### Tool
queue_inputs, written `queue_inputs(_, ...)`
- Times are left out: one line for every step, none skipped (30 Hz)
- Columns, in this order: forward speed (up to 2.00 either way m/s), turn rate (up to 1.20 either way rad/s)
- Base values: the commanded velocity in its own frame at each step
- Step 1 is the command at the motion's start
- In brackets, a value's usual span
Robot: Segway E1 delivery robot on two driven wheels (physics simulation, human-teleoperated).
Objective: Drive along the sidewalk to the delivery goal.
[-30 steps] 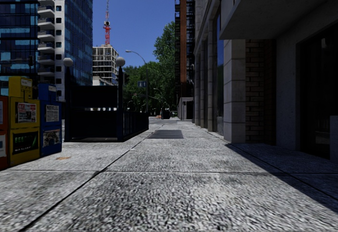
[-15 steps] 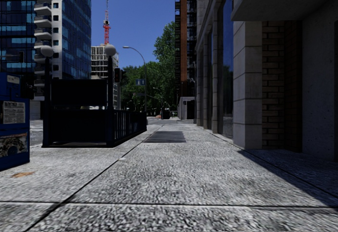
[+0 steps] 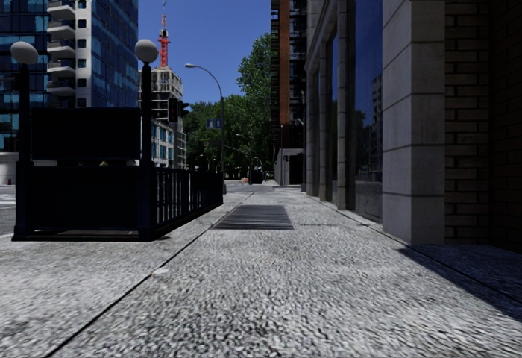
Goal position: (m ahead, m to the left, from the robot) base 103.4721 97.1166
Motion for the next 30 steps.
queue_inputs(1.93,0.0)
queue_inputs(1.93,0.0)
queue_inputs(1.93,0.0)
queue_inputs(1.93,0.0)
queue_inputs(1.93,0.0)
queue_inputs(1.93,0.0)
queue_inputs(1.93,0.0)
queue_inputs(1.93,0.0)
queue_inputs(1.93,0.0)
queue_inputs(1.93,0.0)
queue_inputs(1.93,0.0)
queue_inputs(1.93,0.0)
queue_inputs(1.93,0.0)
queue_inputs(1.93,0.0)
queue_inputs(1.93,0.0)
queue_inputs(1.93,0.0)
queue_inputs(1.93,0.0)
queue_inputs(1.93,0.0)
queue_inputs(1.93,0.0)
queue_inputs(1.93,0.0)
queue_inputs(1.93,0.0)
queue_inputs(1.93,0.0)
queue_inputs(1.93,0.0)
queue_inputs(1.93,0.0)
queue_inputs(1.93,0.0)
queue_inputs(1.93,0.0)
queue_inputs(1.93,0.0)
queue_inputs(1.93,0.0)
queue_inputs(1.93,0.0)
queue_inputs(1.93,0.0)
